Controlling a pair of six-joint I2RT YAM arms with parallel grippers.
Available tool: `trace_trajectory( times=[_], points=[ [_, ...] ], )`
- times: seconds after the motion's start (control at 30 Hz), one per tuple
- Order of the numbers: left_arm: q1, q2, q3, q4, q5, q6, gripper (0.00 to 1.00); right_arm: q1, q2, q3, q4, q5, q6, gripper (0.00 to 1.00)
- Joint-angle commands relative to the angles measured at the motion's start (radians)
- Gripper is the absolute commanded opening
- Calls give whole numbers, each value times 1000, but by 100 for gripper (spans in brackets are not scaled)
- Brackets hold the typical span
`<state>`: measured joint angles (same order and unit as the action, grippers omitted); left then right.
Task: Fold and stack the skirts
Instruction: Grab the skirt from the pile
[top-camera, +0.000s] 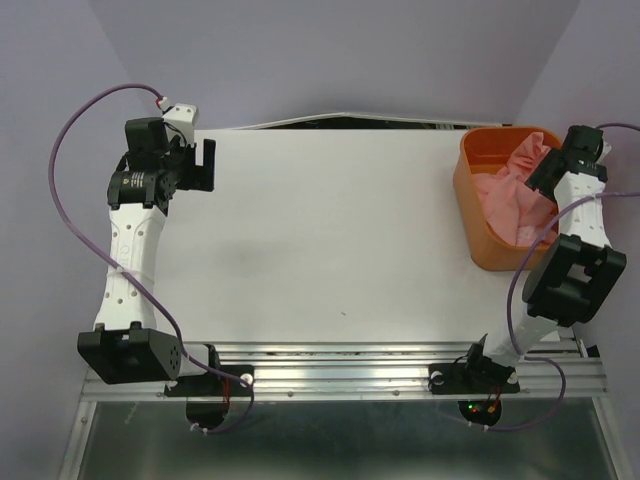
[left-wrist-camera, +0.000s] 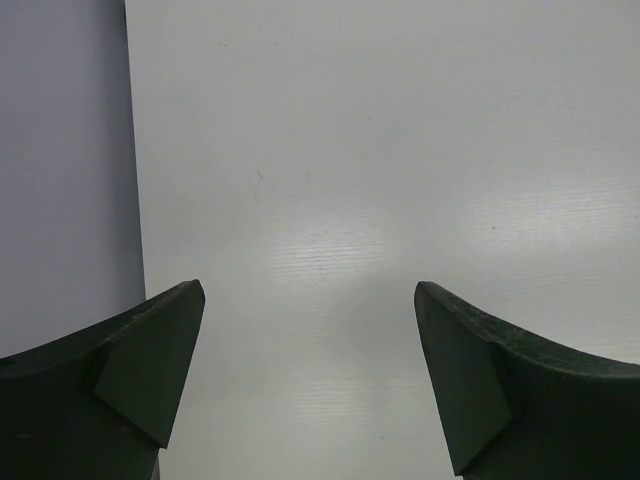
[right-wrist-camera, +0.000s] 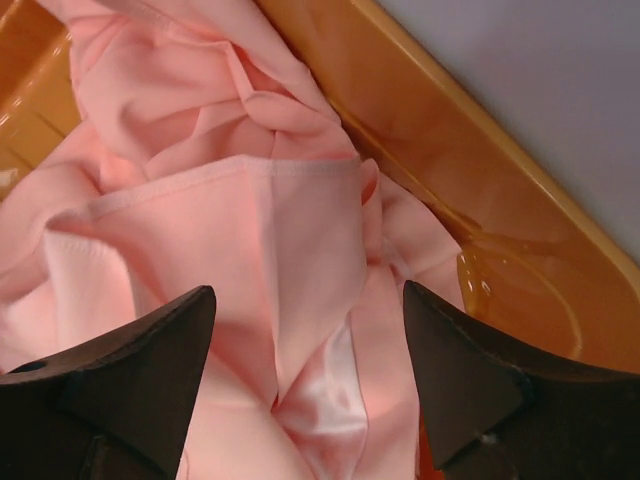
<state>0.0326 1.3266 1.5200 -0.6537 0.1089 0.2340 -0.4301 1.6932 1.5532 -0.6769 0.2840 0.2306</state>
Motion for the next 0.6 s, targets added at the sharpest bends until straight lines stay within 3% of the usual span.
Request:
trace_trajectory(
  times=[0.0, 0.37, 0.47, 0.5, 0.57],
  points=[
    [-2, -27, 31, 14, -15, -7, 98, 1, 11, -79, 198, 83, 65, 76],
    [-2, -9, 39, 19, -12, -15, 98, 1, 106, -133, 252, 55, 102, 68],
    [-2, -4, 37, 19, -14, -18, 99, 1, 121, -122, 243, 24, 96, 50],
    [-2, -6, 37, 19, -14, -19, 99, 1, 122, -116, 238, 12, 98, 34],
    [-2, -7, 37, 20, -14, -16, 99, 1, 108, -90, 211, -26, 92, 18]
  ],
)
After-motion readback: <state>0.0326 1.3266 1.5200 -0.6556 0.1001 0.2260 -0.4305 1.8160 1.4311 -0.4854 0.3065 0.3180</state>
